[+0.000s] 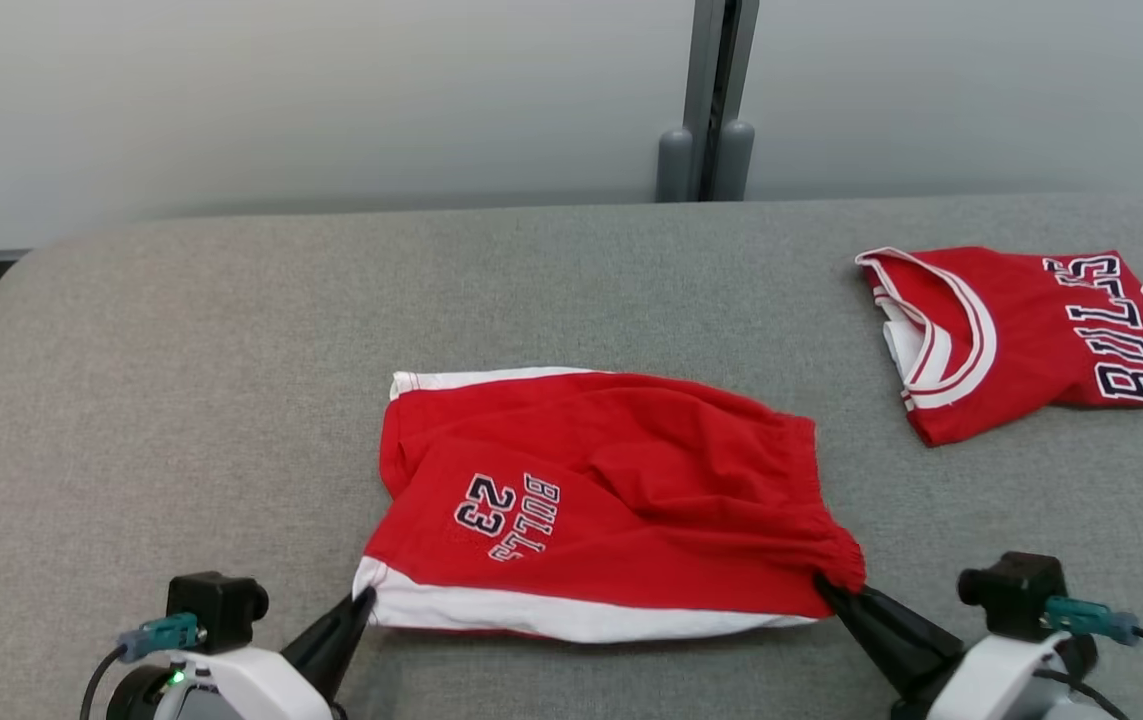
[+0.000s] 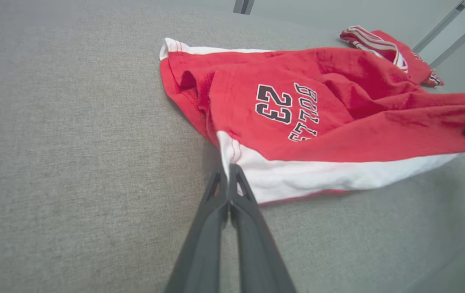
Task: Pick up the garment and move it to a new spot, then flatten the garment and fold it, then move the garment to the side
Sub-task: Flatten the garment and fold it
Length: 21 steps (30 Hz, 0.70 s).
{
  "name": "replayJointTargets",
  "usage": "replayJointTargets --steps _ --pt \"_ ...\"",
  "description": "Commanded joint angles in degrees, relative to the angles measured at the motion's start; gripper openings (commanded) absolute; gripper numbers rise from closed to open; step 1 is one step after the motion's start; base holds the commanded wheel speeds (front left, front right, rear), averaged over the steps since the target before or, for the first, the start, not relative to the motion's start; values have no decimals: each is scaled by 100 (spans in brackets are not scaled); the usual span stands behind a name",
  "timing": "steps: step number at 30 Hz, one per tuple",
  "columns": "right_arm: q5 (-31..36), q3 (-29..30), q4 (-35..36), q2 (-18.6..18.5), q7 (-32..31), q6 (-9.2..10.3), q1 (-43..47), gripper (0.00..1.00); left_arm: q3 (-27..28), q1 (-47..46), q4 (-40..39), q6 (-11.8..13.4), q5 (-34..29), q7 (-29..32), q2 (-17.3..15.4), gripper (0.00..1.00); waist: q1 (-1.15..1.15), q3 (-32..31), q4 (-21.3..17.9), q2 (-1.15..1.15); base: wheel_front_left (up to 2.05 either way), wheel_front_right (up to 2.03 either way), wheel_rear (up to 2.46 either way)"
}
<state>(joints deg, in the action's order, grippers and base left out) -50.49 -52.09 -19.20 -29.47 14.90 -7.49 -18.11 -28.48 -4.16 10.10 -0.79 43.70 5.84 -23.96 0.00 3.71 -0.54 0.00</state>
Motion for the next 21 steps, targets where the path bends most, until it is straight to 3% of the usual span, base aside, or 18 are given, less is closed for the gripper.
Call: replayJointTargets --steps 1,11,21 --pt "-143 42 165 -187 33 -2 146 0 38 172 -217 19 98 87 -100 0 0 -119 -2 0 0 0 0" --pt "-844 357 1601 -1047 -228 -2 737 0 284 1006 -1973 420 468 679 -743 0 0 -284 -122 0 0 0 0" --pt "-971 830 2257 -1233 -696 -3 833 0 624 940 -3012 690 449 767 -1060 0 0 -339 -183 0 0 0 0"
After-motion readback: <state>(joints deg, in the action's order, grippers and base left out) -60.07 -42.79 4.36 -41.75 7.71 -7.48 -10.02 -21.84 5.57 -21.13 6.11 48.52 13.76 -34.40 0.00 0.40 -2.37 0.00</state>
